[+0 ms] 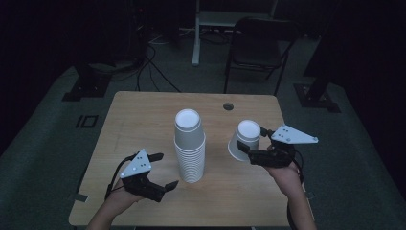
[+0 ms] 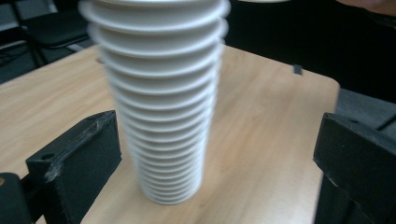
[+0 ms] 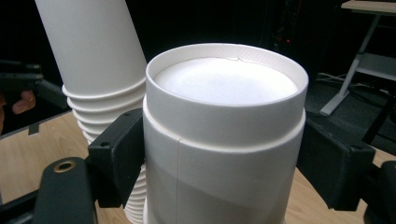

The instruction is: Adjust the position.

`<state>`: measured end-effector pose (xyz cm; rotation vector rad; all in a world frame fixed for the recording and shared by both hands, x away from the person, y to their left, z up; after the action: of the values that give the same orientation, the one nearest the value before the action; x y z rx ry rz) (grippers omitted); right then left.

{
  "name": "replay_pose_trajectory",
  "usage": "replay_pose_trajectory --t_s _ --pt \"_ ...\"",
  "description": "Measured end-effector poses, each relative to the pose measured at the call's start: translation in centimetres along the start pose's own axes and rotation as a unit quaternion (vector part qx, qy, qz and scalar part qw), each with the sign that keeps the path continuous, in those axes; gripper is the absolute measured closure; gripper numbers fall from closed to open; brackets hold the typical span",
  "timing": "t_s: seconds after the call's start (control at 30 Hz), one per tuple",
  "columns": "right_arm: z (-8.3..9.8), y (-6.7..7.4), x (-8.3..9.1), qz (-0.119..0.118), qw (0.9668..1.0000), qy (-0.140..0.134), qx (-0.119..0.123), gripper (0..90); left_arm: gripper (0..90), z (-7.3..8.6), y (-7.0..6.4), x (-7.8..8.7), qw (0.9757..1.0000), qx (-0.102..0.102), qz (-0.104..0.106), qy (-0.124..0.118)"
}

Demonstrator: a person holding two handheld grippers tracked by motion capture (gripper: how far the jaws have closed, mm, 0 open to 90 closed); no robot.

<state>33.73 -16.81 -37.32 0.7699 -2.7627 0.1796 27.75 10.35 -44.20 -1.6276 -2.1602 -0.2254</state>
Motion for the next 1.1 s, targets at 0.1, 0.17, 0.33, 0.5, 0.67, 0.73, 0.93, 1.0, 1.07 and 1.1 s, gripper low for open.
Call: replay_pose_trajectory --t_s 0.1,0.17,0.33,0.5,0.67,0.73,0.93,1.0,1.07,1.1 --pt "0.4 -0.1 0.2 -0.001 1.0 0.0 -0.003 20.9 1.1 0.0 -0.8 -0.8 0.9999 0.001 0.011 -0.001" --pt "0.7 -0.1 0.4 0.0 1.0 0.001 -0.004 20.9 1.1 0.0 -1.3 -1.3 0.9998 0.001 0.017 -0.002" --pt "0.9 0.0 0.8 0.0 1.0 0.002 0.004 20.9 1.2 -0.3 -2.5 -2.8 0.9992 -0.005 0.04 0.004" --pt "0.9 -0.2 1.1 0.004 1.0 0.001 0.004 20.9 1.2 -0.9 -3.7 -5.1 0.9973 -0.01 0.072 0.005" --pt "0.8 -0.2 1.4 0.003 1.0 0.0 0.003 20.9 1.3 -1.3 -4.5 -7.0 0.9952 0.001 0.098 -0.006" --pt "0.8 -0.2 1.5 0.002 1.0 0.0 0.007 20.9 1.3 -1.4 -4.8 -8.0 0.9944 -0.004 0.106 -0.001" --pt "0.7 0.0 1.6 0.0 1.0 -0.002 0.009 20.9 2.6 -2.1 -4.8 -10.2 0.9938 0.003 0.111 -0.002" --pt "0.5 0.0 1.7 -0.002 0.9999 -0.003 0.01 20.9 2.6 -2.3 -4.8 -10.9 0.993 0.006 0.118 -0.001" --pt "0.4 0.1 1.7 -0.004 0.9999 -0.005 0.012 20.9 2.6 -2.5 -4.8 -11.8 0.9922 0.012 0.124 -0.005" --pt "0.4 0.2 1.8 -0.002 0.9999 -0.004 0.014 20.9 2.6 -2.6 -4.9 -12.1 0.9915 0.012 0.129 -0.008"
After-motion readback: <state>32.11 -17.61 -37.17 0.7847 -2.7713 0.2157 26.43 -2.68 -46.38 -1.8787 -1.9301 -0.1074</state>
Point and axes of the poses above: each handheld gripper's, and its own axes: x roughly backward along the jaws, z roughly out of its underside, y roughly to its left, the point moved 8 cm from there along -x, roughly forward along the jaws, and after that the axes turned 14 degrees about z, right-handed, at the moved point
